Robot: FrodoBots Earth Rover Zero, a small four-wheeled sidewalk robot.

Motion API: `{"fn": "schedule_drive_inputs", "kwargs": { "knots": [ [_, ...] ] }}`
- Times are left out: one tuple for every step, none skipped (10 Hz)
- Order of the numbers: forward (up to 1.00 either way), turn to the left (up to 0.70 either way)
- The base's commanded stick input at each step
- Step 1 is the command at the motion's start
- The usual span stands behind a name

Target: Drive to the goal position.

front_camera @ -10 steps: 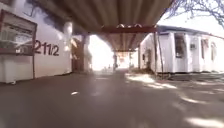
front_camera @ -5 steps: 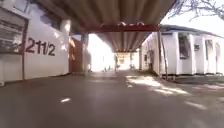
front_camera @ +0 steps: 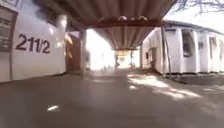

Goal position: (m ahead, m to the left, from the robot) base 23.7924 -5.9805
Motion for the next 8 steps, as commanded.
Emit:
{"fn": "schedule_drive_inputs", "kwargs": {
  "knots": [
    [0.85,0.00],
    [0.85,0.00],
    [0.85,0.00],
    [0.85,0.00],
    [0.85,0.00],
    [0.85,0.00],
    [0.85,0.00],
    [0.85,0.00]
  ]
}}
